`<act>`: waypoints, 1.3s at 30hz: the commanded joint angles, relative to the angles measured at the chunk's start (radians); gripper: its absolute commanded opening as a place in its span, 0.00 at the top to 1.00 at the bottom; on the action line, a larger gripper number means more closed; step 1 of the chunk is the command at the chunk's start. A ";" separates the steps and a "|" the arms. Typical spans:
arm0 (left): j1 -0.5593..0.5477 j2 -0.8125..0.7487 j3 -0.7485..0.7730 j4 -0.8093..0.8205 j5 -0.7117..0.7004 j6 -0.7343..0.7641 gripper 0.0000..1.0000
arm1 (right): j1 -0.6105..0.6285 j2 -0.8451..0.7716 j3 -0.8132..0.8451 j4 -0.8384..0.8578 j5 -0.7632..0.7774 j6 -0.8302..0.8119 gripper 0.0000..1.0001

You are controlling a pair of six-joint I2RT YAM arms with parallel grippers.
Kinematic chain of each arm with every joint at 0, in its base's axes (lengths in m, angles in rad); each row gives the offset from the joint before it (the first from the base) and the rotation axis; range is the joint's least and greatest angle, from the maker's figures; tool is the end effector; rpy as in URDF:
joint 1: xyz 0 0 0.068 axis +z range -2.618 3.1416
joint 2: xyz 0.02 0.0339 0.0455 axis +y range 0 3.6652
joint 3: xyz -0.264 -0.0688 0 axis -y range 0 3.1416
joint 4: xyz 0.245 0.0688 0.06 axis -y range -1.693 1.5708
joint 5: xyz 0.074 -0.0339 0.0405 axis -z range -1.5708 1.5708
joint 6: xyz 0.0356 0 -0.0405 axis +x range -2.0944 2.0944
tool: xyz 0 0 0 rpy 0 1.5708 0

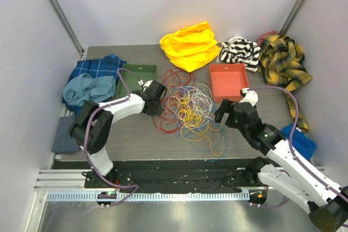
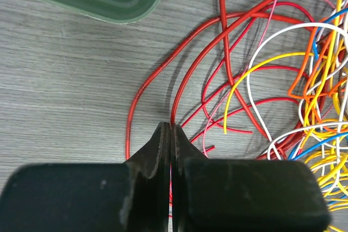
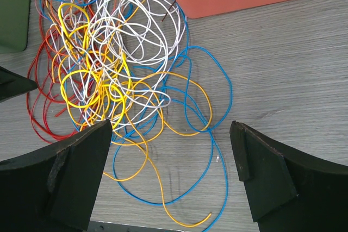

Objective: Untangle the cables

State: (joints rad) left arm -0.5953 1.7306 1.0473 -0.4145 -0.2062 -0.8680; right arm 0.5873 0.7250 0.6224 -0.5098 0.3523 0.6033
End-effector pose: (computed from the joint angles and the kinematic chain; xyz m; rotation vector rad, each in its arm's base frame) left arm 0.2852 -0.1843 0.1691 -0.4251 2.6127 -0.2224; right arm 0.1401 0.0785 0.2614 0.2158 2.1459 0.3092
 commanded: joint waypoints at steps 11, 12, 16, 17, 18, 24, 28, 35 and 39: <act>-0.004 -0.059 -0.007 0.028 -0.030 0.020 0.37 | 0.002 -0.024 -0.006 0.014 -0.015 -0.007 0.00; -0.004 -0.057 -0.006 0.028 -0.033 0.020 0.37 | 0.003 -0.024 -0.007 0.017 -0.016 -0.007 0.00; -0.006 -0.033 0.011 0.029 -0.032 0.018 0.41 | 0.002 -0.019 -0.009 0.022 -0.019 -0.007 0.00; -0.006 -0.016 0.014 0.029 -0.033 0.020 0.42 | 0.003 -0.019 -0.010 0.022 -0.021 -0.007 0.00; -0.006 -0.006 0.019 0.031 -0.036 0.018 0.43 | 0.003 -0.016 -0.010 0.022 -0.019 -0.007 0.00; -0.006 0.063 0.039 0.029 -0.055 0.017 0.59 | 0.003 -0.012 -0.012 0.027 -0.022 -0.011 0.00; -0.006 0.095 0.043 0.025 -0.064 0.014 0.71 | 0.003 -0.006 -0.010 0.028 -0.024 -0.014 0.00; -0.032 0.015 0.042 -0.019 -0.110 0.014 1.00 | 0.002 -0.013 -0.007 0.025 -0.030 -0.013 0.00; -0.087 -0.207 0.117 -0.169 -0.186 0.040 1.00 | 0.002 -0.025 -0.007 0.024 -0.036 -0.008 0.00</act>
State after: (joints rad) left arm -0.6281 1.7523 1.0901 -0.4438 -0.2897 -0.8551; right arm 0.5873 0.7151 0.6106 -0.5095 0.3252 0.5999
